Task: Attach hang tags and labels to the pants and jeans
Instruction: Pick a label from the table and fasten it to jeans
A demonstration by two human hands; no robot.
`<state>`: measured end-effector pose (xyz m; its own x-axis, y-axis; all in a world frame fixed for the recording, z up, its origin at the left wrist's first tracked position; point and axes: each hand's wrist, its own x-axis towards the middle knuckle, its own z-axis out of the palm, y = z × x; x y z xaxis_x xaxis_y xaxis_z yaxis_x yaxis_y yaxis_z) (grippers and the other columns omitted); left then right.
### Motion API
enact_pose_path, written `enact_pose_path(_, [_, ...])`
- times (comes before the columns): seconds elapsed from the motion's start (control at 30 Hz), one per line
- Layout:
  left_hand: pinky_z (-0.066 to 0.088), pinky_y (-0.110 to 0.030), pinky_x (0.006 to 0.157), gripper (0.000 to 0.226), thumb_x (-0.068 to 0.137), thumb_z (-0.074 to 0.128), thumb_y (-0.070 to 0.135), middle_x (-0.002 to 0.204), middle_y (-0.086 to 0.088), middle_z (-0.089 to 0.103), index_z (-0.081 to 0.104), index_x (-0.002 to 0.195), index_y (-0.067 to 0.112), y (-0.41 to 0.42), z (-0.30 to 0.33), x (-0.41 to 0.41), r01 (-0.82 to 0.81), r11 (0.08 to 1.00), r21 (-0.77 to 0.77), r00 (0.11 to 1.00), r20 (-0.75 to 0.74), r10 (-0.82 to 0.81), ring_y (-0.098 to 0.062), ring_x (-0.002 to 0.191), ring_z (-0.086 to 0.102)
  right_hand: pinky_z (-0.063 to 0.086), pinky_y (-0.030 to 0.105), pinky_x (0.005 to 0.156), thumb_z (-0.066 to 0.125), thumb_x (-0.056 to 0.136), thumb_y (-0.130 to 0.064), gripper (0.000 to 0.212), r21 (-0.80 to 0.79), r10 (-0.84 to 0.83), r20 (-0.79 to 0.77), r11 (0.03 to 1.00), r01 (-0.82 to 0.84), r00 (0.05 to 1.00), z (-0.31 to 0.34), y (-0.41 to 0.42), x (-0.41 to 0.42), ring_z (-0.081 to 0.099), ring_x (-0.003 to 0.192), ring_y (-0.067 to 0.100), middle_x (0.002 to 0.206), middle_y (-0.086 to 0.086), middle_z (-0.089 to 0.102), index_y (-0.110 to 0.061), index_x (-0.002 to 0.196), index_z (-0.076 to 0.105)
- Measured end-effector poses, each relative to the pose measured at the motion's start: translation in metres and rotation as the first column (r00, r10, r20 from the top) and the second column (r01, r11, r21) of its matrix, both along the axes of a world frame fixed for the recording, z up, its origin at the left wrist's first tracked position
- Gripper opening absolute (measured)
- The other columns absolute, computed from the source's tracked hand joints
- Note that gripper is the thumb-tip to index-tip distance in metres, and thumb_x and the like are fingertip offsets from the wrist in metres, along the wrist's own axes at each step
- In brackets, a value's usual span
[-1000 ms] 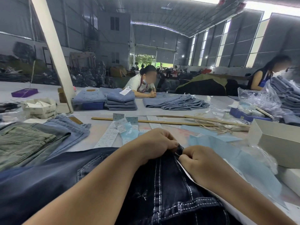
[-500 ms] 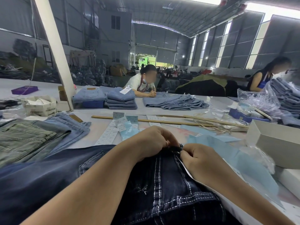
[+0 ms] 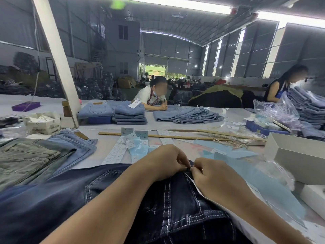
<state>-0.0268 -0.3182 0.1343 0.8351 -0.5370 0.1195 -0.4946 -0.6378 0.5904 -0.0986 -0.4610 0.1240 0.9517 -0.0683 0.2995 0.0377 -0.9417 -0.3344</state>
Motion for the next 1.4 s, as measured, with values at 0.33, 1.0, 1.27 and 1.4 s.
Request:
enact_pose_path(0.33, [0.045, -0.027, 0.094, 0.015, 0.097, 0.058, 0.019, 0.114, 0.000, 0.064, 0.068, 0.106, 0.020, -0.002, 0.001, -0.001, 0.087, 0.989, 0.121, 0.993, 0.067, -0.096, -0.015, 0.105, 0.057, 0.036, 0.031, 0.056, 0.046, 0.096, -0.035, 0.035, -0.002, 0.004, 0.029, 1.000, -0.004, 1.000, -0.001, 0.000, -0.001, 0.054, 0.069, 0.020, 0.063, -0.005, 0.049, -0.027, 0.062, 0.041])
enact_pose_path(1.0, [0.047, -0.022, 0.095, 0.017, 0.094, 0.062, 0.037, 0.095, 0.013, 0.075, 0.075, 0.096, 0.026, 0.004, 0.002, -0.003, 0.088, 0.993, -0.082, 0.981, -0.165, -0.101, -0.003, 0.097, 0.067, 0.036, 0.029, 0.062, 0.039, 0.096, -0.033, 0.019, 0.021, 0.009, 0.001, 1.000, -0.009, 1.000, 0.000, 0.003, -0.007, 0.051, 0.075, 0.020, 0.091, 0.000, 0.065, -0.031, 0.079, 0.047])
enact_pose_path(1.27, [0.041, -0.003, 0.061, 0.017, 0.091, 0.065, 0.034, 0.080, 0.013, 0.072, 0.072, 0.079, 0.025, -0.010, -0.001, -0.005, -0.029, 0.997, -0.067, 0.989, -0.143, 0.019, 0.011, 0.065, 0.058, 0.036, 0.031, 0.065, 0.035, 0.097, -0.033, 0.017, 0.040, 0.025, -0.021, 0.999, -0.024, 0.999, -0.004, 0.000, -0.006, 0.051, 0.079, 0.020, 0.101, 0.001, 0.066, -0.030, 0.087, 0.048])
enact_pose_path(1.4, [0.050, -0.023, 0.083, 0.014, 0.088, 0.068, 0.032, 0.090, 0.003, 0.076, 0.073, 0.078, 0.024, -0.013, 0.003, -0.002, -0.047, 0.999, -0.017, 0.985, -0.167, 0.044, -0.007, 0.085, 0.067, 0.034, 0.032, 0.065, 0.035, 0.096, -0.032, 0.013, 0.056, 0.026, -0.025, 0.998, -0.025, 0.999, -0.004, -0.001, -0.006, 0.046, 0.078, 0.020, 0.099, 0.001, 0.062, -0.030, 0.085, 0.041])
